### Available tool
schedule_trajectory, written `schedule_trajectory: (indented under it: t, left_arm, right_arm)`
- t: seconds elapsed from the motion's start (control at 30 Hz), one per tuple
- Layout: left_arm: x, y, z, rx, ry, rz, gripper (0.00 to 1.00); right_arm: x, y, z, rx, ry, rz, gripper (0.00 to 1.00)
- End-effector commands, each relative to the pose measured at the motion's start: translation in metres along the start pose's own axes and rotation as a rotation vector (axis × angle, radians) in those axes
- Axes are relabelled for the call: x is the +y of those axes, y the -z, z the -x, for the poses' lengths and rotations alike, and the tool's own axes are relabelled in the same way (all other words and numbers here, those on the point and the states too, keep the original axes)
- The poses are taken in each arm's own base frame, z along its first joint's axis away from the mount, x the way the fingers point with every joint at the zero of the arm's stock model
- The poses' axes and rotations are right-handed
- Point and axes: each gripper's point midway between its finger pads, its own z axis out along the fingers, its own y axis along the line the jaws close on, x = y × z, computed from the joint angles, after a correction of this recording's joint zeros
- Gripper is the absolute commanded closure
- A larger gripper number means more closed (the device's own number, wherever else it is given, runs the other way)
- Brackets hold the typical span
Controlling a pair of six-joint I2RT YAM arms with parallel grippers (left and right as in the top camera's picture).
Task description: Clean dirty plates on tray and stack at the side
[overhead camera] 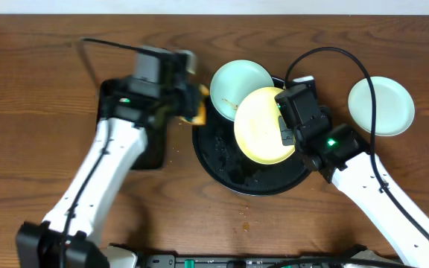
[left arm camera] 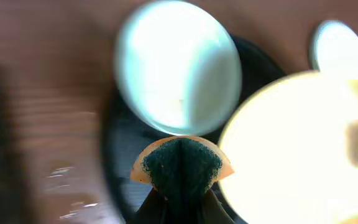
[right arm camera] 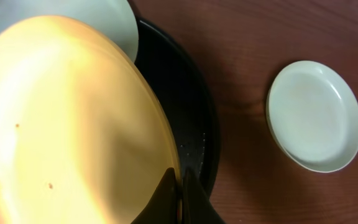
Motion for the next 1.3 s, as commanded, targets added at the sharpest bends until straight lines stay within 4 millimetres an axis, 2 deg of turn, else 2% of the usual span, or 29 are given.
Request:
schedule_trajectory:
  t: [0.0,0.13,0.27,0.47,0.6,0.8,1.0,1.27]
  left_arm:
    - [-0.051,-0.026,-0.025,0.079,-0.079,-0.097,0.93]
    - [-0.09,-0.032,-0.04,0.102,-0.159,-0.158,0.93]
    - [-0.116,-0.036,-0.046,0.093,-0.213,-0.204,0.92]
    - [-0.142,-0.036,-0.052,0.081,-0.263,-0.253,0.93]
    - [-0.151,-0.036,-0.06,0.098,-0.278,-0.272,0.93]
    - [-0.154,-0.042,-0.067,0.121,-0.286,-0.273,0.93]
    - [-0.151,-0.056,-0.068,0.124,-0.288,-0.262,0.93]
    - [-0.124,-0.08,-0.063,0.104,-0.283,-0.125,0.93]
  right_arm:
    - [-0.001,0.006,0.015,-0.034,-0.047,0.006,0.99]
    - [-0.003,0.011,0.022,-0.051,-0.051,-0.001,0.99]
    - [-0.001,0.015,0.026,-0.053,-0.054,0.019,0.99]
    - [-0.009,0.015,0.026,-0.041,-0.089,0.005,0.99]
    - [-0.014,0.016,0.031,-0.05,-0.103,0.0,0.99]
    - [-0.014,0.027,0.046,-0.085,-0.116,0.013,0.99]
    - [-0.008,0.032,0.046,-0.072,-0.113,0.06,0.99]
    - [-0.012,0.041,0.047,-0.088,-0.119,0.065,0.99]
